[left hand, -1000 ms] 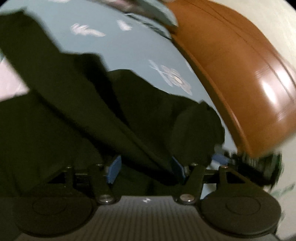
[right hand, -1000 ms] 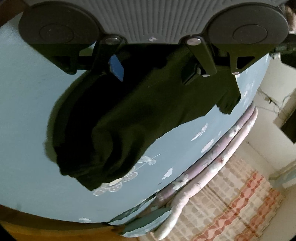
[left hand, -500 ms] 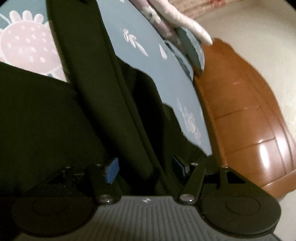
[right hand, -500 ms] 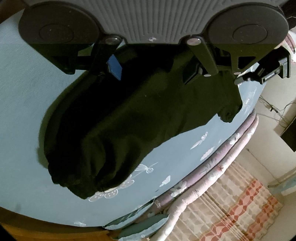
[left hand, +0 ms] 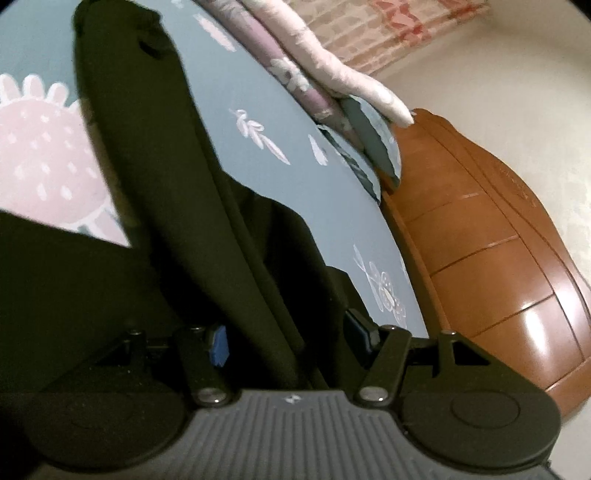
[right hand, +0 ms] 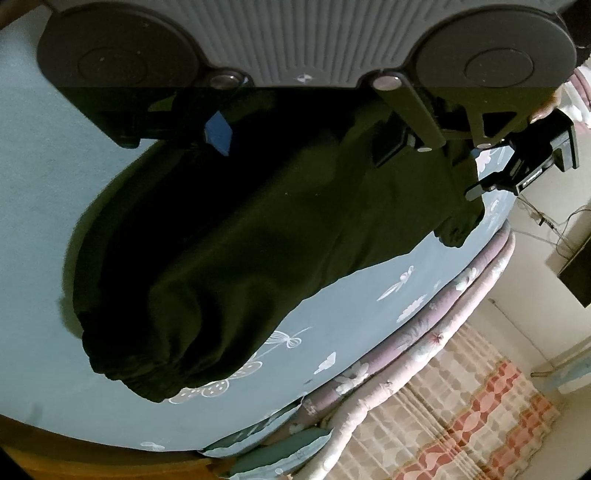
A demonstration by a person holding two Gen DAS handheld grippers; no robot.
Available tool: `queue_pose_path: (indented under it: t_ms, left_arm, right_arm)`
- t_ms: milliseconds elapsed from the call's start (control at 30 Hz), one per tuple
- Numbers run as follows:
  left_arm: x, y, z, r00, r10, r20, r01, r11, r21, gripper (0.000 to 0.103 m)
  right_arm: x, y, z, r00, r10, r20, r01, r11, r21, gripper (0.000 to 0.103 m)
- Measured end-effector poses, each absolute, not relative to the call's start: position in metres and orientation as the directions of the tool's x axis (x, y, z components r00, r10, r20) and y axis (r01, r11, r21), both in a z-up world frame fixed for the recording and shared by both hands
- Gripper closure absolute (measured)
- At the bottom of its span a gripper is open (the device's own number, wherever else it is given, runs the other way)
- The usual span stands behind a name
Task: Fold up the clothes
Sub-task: 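Press the left gripper along the folded edge of the sweatpants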
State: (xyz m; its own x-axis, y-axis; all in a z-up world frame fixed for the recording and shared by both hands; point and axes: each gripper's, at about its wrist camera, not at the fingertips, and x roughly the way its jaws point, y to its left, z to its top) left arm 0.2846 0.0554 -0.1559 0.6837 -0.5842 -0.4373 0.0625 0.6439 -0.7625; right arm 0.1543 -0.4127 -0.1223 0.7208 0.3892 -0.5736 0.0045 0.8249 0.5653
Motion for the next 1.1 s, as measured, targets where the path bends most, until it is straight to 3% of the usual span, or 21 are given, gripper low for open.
queue_pose_path:
  t_ms: [67, 433, 733, 1100]
  left_arm:
    - [0.286, 0.053, -0.155, 0.684, -0.58, -0.442, 0.066, 0.653, -0.754, 0.041]
    - [0.279, 0.045, -0.142, 0.717, -0.476, -0.51, 0.076, 0.78, -0.621, 0.092]
    - [0.248, 0.041, -0.09, 0.798, -0.449, -0.401, 0.183, 0.816, -0.549, 0.098]
    - [0.184, 0.027, -0.044, 0.853, -0.403, -0.332, 0.23, 0.861, -0.455, 0.098]
  right_arm:
    - [0.153, -0.411, -0.122, 0.721, 0.385, -0.576, -0.001, 0.832, 0.555, 0.019]
    - [0.147, -0.411, -0.117, 0.722, 0.387, -0.573, 0.003, 0.827, 0.563, 0.019]
    - [0.133, -0.412, -0.108, 0.738, 0.391, -0.55, -0.003, 0.817, 0.576, 0.019]
    - [0.123, -0.415, -0.098, 0.759, 0.403, -0.511, -0.029, 0.805, 0.592, 0.019]
